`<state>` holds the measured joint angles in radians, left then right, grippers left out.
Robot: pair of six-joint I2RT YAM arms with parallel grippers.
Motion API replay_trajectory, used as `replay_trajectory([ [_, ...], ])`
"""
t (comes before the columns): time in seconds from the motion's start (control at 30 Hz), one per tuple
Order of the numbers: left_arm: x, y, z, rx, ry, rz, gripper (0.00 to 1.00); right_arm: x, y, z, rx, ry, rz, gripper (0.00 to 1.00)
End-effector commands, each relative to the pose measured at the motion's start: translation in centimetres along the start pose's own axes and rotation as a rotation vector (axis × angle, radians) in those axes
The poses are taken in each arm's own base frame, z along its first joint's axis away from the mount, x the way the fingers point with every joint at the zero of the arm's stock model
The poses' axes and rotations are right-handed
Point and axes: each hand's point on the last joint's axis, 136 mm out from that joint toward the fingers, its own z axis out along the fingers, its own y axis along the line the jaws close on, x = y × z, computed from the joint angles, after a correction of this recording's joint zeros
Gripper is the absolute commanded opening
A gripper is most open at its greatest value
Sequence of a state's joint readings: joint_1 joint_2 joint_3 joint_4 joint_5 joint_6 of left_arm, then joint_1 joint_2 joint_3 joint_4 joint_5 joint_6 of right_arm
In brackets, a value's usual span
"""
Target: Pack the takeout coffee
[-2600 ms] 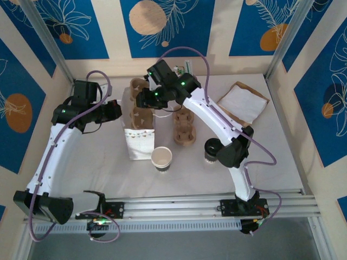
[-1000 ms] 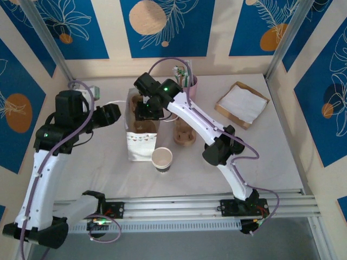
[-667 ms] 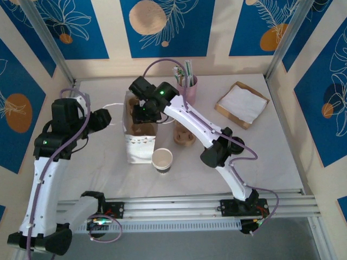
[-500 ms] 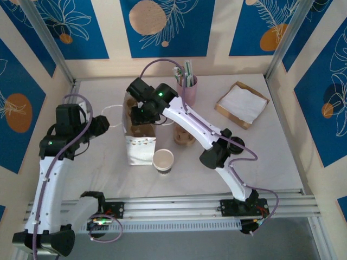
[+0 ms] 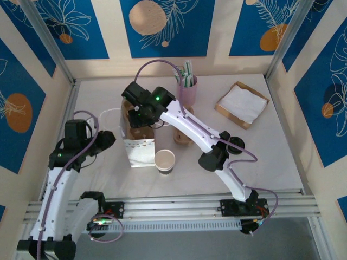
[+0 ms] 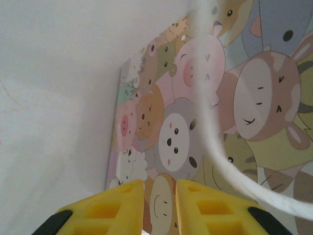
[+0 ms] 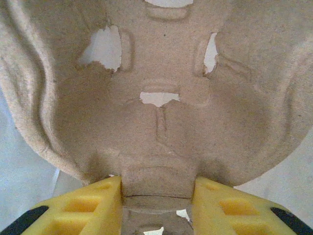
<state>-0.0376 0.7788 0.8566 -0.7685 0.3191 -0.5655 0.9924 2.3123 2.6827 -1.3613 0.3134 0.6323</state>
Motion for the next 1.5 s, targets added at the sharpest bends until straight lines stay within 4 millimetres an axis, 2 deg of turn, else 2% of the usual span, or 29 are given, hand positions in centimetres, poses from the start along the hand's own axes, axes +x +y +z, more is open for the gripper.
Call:
replay_trajectory([
  [0.0, 0.7, -1.1, -0.4, 0.078, 0.005, -0.027, 0.23, 0.5, -0.6, 0.4, 0.060, 0.006, -0.009, 0.39],
  [0.23, 3.4, -1.6, -0.7, 0.146, 0.043, -0.058, 0.23, 0.7, 0.1, 0.7, 0.050, 0.006, -0.007, 0.39],
  [0.47, 6.0, -0.9, 0.8, 0.171, 0.099, -0.093, 0.22, 1.3, 0.5, 1.3, 0.061, 0.015, -0.012, 0.39],
  [0.73, 8.8, -1.4, 3.0, 0.168, 0.168, -0.057, 0.22, 2.3, 0.1, 1.7, 0.102, 0.042, -0.021, 0.39],
  [0.97, 10.9, -1.8, 4.2, 0.145, 0.198, -0.010, 0.21, 2.0, -0.4, -0.4, 0.123, 0.009, -0.054, 0.39],
  [1.17, 12.4, -1.2, 5.1, 0.126, 0.218, 0.000, 0.20, 1.5, -0.4, -1.2, 0.116, -0.011, -0.084, 0.39],
  [1.47, 13.4, -0.2, 5.3, 0.102, 0.226, 0.004, 0.20, 0.7, -1.2, -2.9, 0.159, -0.065, -0.131, 0.40],
])
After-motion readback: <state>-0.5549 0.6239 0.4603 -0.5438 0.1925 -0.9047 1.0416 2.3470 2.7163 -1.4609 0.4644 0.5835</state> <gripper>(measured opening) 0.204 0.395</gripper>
